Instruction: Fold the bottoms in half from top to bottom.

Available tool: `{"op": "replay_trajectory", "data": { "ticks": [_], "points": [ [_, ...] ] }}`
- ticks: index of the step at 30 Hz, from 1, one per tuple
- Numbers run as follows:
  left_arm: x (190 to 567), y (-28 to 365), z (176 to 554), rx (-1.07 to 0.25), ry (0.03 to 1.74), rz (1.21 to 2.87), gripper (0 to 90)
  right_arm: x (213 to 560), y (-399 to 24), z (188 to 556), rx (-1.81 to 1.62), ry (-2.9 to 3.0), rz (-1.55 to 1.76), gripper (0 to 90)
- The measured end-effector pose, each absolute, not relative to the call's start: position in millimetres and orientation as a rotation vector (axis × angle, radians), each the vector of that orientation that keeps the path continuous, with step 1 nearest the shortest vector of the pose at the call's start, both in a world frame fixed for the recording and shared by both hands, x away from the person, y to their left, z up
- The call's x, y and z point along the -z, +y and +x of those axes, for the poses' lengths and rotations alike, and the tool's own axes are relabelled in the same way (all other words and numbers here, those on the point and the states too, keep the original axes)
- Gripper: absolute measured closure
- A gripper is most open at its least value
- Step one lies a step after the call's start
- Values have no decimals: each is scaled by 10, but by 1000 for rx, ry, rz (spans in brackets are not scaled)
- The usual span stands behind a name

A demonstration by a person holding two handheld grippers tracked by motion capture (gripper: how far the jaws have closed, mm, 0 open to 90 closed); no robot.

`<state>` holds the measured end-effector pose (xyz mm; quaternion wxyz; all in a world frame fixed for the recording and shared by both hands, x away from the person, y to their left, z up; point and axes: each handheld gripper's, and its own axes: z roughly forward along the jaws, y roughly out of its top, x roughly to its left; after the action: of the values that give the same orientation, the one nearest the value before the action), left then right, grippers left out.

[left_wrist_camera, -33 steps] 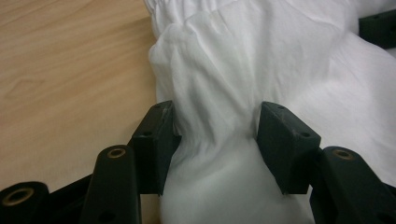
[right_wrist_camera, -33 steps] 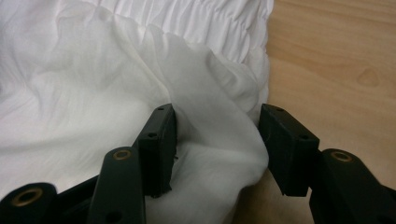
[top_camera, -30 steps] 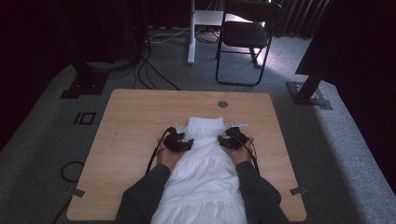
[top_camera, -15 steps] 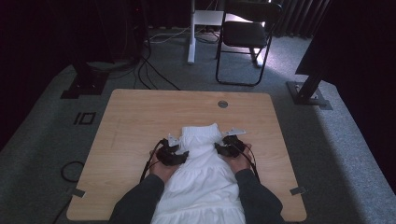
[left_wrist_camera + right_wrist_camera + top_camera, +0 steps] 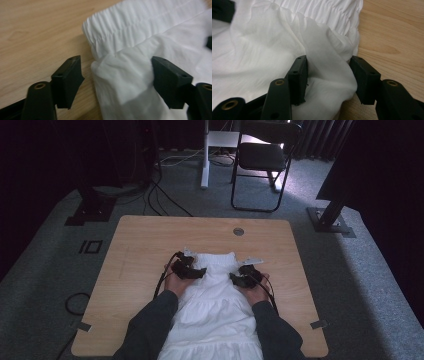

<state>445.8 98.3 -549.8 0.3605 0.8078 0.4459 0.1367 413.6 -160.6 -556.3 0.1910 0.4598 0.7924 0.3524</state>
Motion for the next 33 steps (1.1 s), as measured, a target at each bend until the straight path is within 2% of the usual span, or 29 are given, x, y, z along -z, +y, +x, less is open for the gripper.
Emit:
{"op": "replay_trajectory", "data": {
  "ticks": [7,9,13,16,21,23,28,31,33],
  "points": [
    [5497,936,4437,-397,1124,2129,270,5497,-1633,4202,-967,2306,1282,532],
    [5496,930,4432,-405,1122,2136,270,5477,-1642,4217,-975,2297,1268,499],
    [5509,918,4417,-421,1108,2136,271,5436,-1626,4392,-982,2301,1267,314],
    [5508,903,4404,-430,1106,2145,270,5497,-1569,4515,-921,2333,1289,291],
    [5482,857,4370,-449,1132,2184,277,5494,-1522,4535,-954,2337,1256,435],
    [5467,860,4358,-448,1148,2182,321,5491,-1513,4544,-963,2341,1253,509],
    [5421,880,4355,-408,1160,2190,553,5470,-1482,4560,-1005,2372,1289,783],
    [5406,903,4384,-343,1143,2184,758,5481,-1514,4578,-1071,2374,1368,835],
    [5382,912,4404,-351,1118,2194,801,5472,-1522,4583,-1080,2377,1371,842]
  ]
}}
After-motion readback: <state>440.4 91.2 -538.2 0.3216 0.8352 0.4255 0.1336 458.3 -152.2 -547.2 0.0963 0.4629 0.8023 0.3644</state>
